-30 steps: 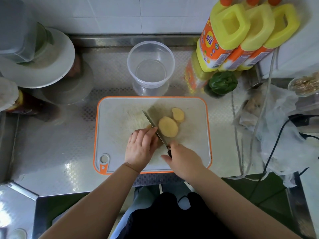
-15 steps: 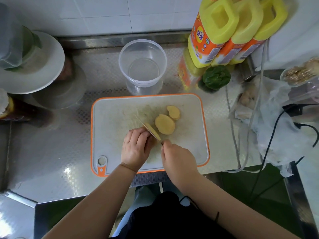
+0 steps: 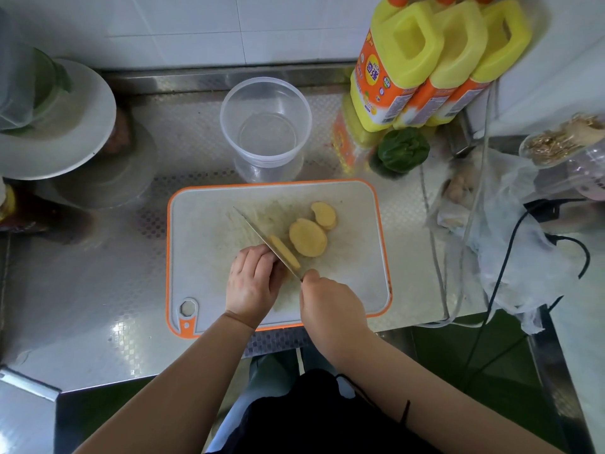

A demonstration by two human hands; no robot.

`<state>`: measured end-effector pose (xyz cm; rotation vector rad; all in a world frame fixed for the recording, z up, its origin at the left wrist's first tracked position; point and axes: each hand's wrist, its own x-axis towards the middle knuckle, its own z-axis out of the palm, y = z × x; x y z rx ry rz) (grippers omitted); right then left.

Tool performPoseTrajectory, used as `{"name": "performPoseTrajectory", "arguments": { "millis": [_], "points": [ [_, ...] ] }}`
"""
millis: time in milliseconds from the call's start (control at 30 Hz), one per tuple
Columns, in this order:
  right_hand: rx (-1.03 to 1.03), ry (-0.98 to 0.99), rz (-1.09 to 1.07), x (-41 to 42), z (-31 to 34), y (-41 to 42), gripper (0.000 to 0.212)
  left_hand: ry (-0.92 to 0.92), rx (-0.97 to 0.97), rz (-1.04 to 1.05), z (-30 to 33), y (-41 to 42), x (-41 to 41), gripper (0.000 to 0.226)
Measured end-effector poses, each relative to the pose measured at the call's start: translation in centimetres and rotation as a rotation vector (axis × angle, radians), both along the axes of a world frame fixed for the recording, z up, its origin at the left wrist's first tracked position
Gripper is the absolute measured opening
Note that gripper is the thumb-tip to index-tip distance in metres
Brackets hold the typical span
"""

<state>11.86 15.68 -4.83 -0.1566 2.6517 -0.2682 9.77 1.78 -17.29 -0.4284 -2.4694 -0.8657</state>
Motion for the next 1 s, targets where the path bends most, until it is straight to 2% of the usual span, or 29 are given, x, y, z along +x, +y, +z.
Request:
{"name": "performPoseTrajectory", "arguments": {
  "millis": [200, 267, 567, 700, 1000],
  "points": [
    [-0.021, -0.059, -0.048, -0.5, -0.1, 0.0, 0.011, 0.016, -0.003, -0.012, 0.0, 0.2, 0.1, 0.01],
    [-0.018, -0.08, -0.044, -0.7, -0.1, 0.0, 0.006, 0.01, -0.005, -0.006, 0.0, 0.2, 0.0, 0.012],
    [-0.027, -0.102, -0.071, -1.4, -0.1, -0.6, 0.012, -0.003, -0.012, 0.014, 0.0, 0.2, 0.0, 0.018],
    [-0.018, -0.118, -0.084, -1.7, -0.6, -0.9, 0.015, 0.0, -0.024, 0.018, 0.0, 0.3, 0.0, 0.009],
    [-0.029, -0.146, -0.141, -1.3, -1.1, 0.1, 0.011, -0.033, -0.048, 0.009, 0.1, 0.4, 0.1, 0.012]
  ]
}}
